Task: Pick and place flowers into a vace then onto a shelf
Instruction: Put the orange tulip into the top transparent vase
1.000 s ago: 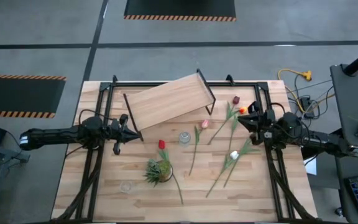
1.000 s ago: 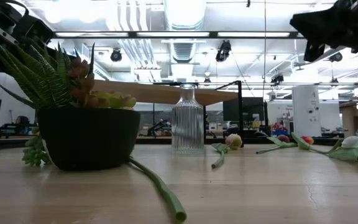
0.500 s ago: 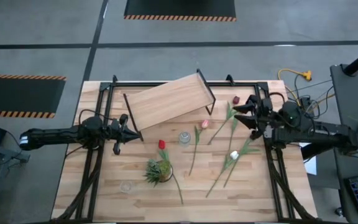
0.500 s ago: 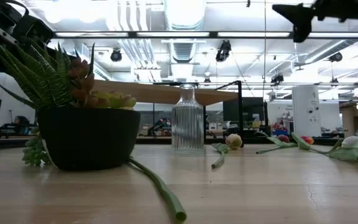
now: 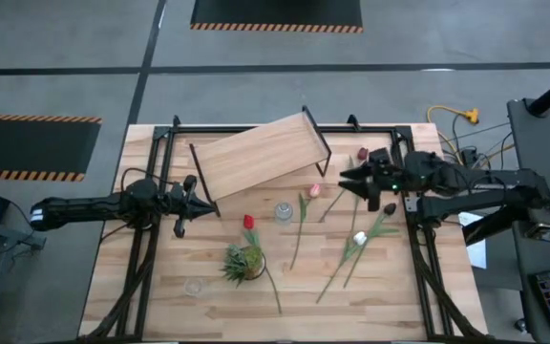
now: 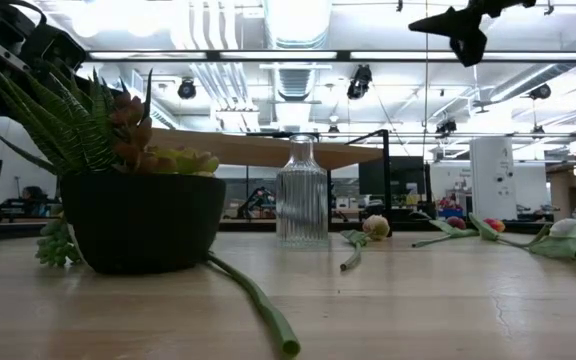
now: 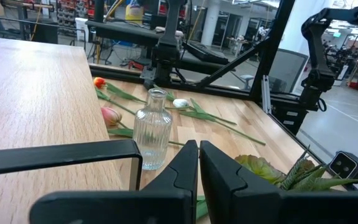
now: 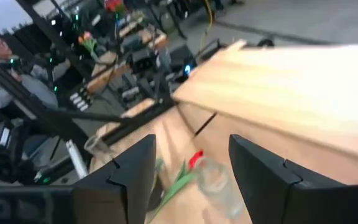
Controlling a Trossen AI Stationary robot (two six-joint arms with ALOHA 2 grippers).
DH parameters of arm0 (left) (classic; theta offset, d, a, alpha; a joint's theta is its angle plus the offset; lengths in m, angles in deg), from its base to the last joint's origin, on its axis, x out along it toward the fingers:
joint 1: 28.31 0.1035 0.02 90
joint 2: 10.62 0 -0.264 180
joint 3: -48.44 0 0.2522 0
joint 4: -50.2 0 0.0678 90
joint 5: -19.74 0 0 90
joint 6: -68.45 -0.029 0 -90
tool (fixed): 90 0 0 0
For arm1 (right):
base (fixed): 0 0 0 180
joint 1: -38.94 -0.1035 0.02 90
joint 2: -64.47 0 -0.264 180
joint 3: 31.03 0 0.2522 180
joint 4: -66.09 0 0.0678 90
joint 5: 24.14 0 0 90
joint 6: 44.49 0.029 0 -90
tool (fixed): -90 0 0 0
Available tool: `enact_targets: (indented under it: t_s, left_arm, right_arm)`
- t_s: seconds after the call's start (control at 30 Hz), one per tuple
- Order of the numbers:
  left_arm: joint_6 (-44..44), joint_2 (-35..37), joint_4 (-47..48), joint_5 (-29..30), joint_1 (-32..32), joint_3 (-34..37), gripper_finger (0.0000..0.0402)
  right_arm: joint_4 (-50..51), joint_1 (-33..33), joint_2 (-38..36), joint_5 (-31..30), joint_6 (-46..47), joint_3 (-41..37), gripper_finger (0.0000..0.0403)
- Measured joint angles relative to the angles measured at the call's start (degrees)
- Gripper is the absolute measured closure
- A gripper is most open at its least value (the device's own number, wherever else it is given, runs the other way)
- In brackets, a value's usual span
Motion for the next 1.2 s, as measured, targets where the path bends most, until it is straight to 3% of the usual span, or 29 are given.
enact_targets:
  t_s: [0.23,0.63,0.97,1.2]
  left_arm:
    - [2.93,0.00,0.73,-0.01,0.02,0.00,0.0401]
    - [3.61,-0.01,0.85,-0.02,0.04,0.04,0.0401]
    - [3.61,-0.11,0.83,-0.02,0.00,0.00,0.0401]
    - [3.62,-0.26,0.85,-0.02,0.00,-0.05,0.0401]
  right_arm:
    - [6.32,-1.55,6.95,0.02,8.05,3.41,0.0209]
    - [36.85,-1.55,14.03,-3.36,18.40,14.95,0.0209]
    - [65.00,-1.48,20.44,-5.33,36.05,20.97,0.0209]
    - [66.52,-1.31,23.93,-6.00,39.46,18.87,0.0209]
